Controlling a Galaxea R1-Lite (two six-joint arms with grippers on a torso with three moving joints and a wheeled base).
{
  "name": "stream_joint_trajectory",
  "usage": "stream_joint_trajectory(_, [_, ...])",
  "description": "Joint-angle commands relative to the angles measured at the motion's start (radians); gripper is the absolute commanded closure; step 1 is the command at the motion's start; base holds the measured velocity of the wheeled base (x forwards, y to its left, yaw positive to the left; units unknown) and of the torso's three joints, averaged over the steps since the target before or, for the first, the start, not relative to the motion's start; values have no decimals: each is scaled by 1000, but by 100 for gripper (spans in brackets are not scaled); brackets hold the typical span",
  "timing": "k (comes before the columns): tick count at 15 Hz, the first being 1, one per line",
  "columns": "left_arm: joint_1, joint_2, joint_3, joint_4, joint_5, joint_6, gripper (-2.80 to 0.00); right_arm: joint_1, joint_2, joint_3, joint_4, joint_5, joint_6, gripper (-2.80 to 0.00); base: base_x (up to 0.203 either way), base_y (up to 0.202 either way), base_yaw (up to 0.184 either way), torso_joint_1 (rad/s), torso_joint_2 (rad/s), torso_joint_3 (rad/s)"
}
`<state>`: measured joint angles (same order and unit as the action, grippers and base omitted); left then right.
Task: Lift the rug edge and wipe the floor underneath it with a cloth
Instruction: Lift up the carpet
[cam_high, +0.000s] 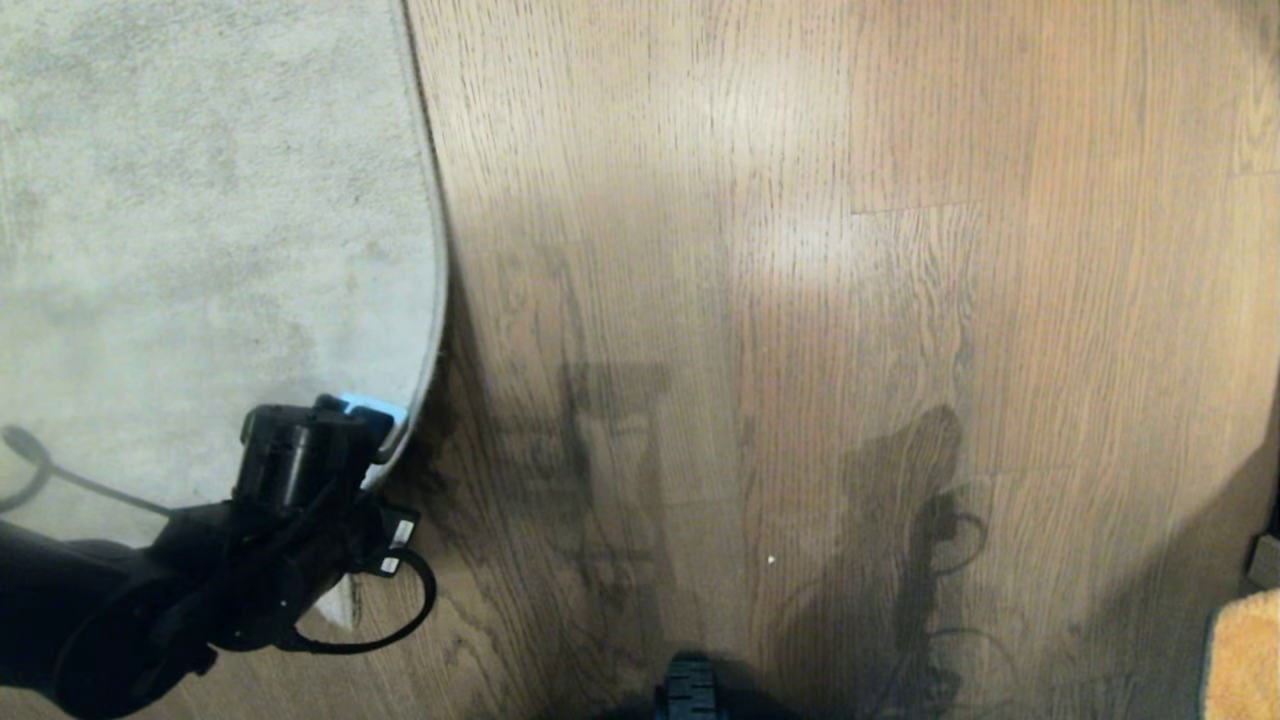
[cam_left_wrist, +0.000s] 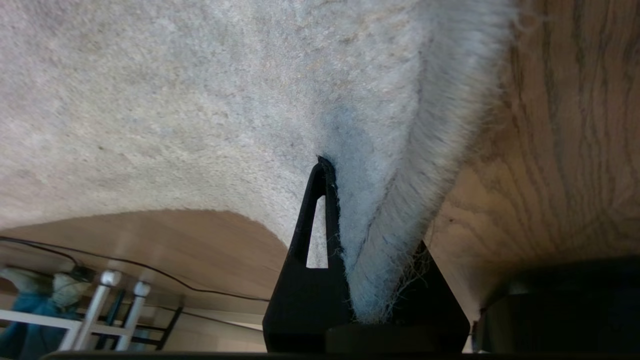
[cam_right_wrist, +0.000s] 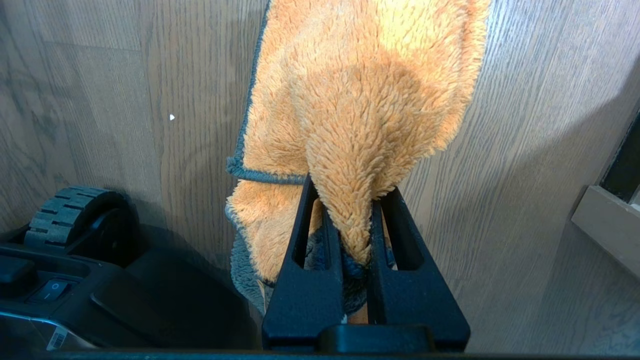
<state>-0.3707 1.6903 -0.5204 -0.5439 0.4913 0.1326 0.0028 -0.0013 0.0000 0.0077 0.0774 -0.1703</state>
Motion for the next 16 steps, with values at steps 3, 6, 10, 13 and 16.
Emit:
stream_joint_trajectory(3, [48,-39,0,42,-92,5,0,0,1,0,0,1,-2,0,0,0,0,0,0,0])
stream_joint_trajectory(6, [111,-94,-1,118,-165,9,0,0,1,0,0,1,-2,0,0,0,0,0,0,0])
stream_joint_trajectory(10, [152,-109,-9,134,-228,45,0,0,1,0,0,1,-2,0,0,0,0,0,0,0])
stream_joint_trajectory(13, [176,-109,-32,137,-285,124,0,0,1,0,0,1,-2,0,0,0,0,0,0,0])
stream_joint_trajectory(16, [223,-120,-76,177,-353,200,0,0,1,0,0,1,-2,0,0,0,0,0,0,0])
